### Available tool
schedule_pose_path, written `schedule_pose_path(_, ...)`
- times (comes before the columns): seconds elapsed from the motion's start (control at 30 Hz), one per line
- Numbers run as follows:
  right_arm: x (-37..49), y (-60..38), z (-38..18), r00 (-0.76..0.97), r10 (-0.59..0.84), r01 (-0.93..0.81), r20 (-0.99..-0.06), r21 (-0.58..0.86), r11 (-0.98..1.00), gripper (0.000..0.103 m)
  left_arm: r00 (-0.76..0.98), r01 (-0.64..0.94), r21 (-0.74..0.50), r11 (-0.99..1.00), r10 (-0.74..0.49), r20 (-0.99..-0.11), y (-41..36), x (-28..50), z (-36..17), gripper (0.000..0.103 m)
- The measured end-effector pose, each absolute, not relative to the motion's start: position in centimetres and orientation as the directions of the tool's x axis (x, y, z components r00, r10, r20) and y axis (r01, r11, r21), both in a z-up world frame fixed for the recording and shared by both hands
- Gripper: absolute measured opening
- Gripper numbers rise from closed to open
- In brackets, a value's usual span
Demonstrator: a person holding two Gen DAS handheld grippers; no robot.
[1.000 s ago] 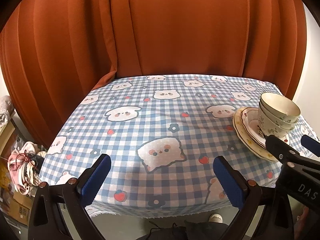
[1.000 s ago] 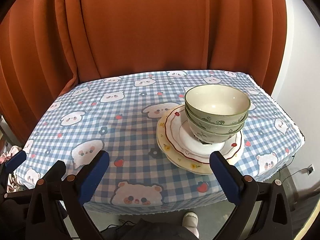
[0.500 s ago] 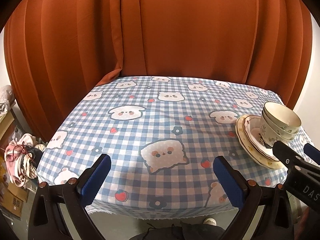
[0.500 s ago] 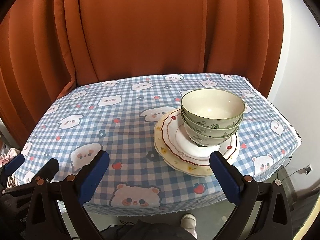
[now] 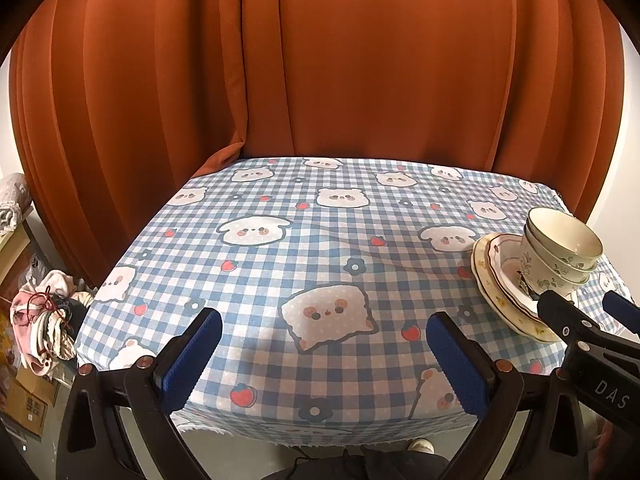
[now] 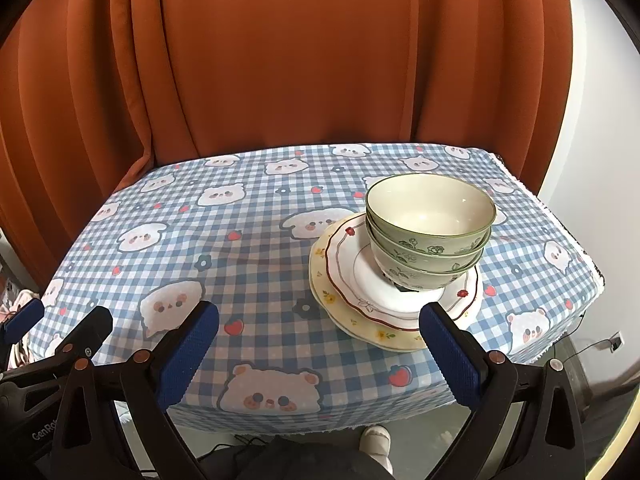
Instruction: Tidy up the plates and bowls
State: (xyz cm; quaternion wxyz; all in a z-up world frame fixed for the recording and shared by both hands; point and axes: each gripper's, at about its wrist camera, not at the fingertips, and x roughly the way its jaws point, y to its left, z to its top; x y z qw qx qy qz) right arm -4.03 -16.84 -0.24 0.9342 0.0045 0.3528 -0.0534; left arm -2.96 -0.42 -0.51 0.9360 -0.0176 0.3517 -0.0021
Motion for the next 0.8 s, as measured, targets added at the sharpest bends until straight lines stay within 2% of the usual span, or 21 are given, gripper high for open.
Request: schedule_pose_path(0.8,-3.63,-17.70,-0.55,0.732,-0.110,0.121,-0.672,-0.031,0.992,0.101,0.747,0.008,-0.028,1.000,-0.024,-0.664,-1.10,-2.34,-0.83,0.103)
